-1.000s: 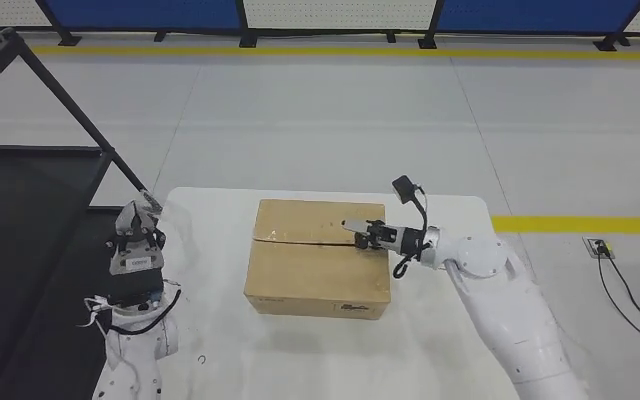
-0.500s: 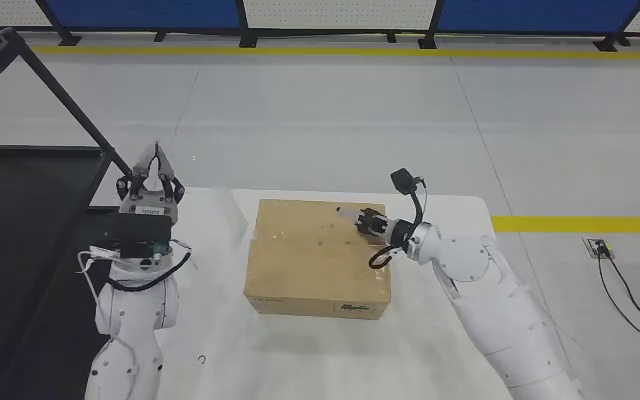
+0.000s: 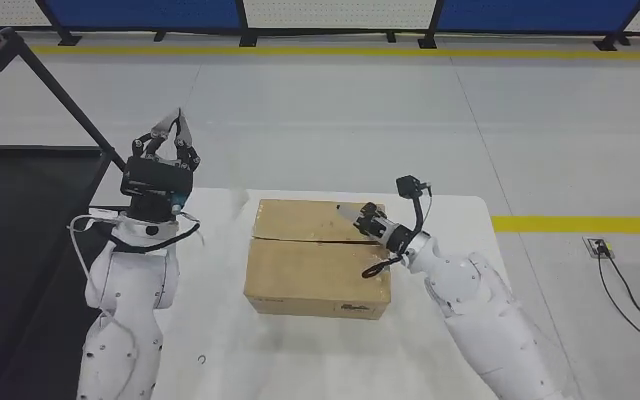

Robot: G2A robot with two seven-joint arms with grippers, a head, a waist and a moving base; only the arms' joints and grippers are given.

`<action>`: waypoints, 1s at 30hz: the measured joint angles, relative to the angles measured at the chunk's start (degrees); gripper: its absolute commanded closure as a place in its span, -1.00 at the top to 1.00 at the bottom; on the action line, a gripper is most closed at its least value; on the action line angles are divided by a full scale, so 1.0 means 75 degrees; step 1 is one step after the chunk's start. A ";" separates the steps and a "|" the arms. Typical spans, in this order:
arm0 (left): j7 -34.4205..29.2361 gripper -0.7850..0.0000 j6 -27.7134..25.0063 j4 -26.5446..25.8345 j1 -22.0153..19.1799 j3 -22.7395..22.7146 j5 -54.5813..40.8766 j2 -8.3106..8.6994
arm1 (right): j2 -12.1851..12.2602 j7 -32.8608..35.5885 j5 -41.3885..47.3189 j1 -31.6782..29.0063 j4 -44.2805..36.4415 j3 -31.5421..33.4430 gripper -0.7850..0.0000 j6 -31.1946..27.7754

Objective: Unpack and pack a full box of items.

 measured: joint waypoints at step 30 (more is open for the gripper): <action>-0.2955 -1.00 0.0694 -0.0399 -0.0175 0.0672 -0.1339 -0.0206 | 0.0091 -0.1552 -0.3654 -0.0434 -0.0970 -0.0431 1.00 -0.2569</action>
